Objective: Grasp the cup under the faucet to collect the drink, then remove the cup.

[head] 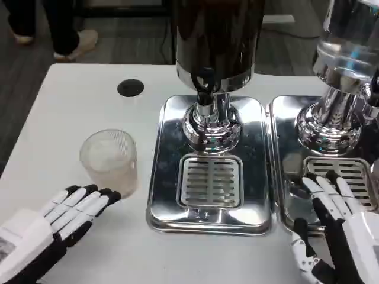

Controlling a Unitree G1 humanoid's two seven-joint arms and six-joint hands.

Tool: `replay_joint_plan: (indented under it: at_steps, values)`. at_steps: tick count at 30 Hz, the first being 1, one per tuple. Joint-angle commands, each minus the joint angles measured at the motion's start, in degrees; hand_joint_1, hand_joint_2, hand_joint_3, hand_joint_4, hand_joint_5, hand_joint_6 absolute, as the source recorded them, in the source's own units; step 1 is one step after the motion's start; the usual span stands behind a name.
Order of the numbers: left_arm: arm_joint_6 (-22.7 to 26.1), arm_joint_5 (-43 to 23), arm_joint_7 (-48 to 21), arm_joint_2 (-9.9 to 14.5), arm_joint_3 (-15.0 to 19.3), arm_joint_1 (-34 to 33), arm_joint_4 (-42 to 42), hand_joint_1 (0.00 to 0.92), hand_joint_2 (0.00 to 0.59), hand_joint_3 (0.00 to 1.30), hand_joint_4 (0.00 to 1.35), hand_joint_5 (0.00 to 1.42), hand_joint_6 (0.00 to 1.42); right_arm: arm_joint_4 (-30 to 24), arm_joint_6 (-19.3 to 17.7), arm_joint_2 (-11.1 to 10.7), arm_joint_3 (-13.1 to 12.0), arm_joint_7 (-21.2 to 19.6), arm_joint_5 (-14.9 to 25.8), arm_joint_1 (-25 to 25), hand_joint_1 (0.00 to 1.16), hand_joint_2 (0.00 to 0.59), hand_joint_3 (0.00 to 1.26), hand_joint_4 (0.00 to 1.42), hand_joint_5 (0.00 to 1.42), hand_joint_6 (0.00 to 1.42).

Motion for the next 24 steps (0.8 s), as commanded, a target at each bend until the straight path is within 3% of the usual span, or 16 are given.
replay_joint_plan:
  at_steps: [1,24]
  values:
    - [0.16,-0.73,-0.81,0.7,-0.03,0.35,-0.12,0.0,0.114,0.0,0.0,0.0,0.0,-0.68,-0.15,-0.09,-0.44,0.14,0.4,-0.17,0.46,0.578,0.19,0.12,0.04,0.16]
    - [0.0,-4.0,-2.35,-0.16,0.35,-0.92,1.69,0.0,0.112,0.0,0.0,0.0,0.0,-0.57,0.1,0.27,-0.74,-0.15,0.77,-0.48,0.47,0.585,0.19,0.12,0.04,0.17]
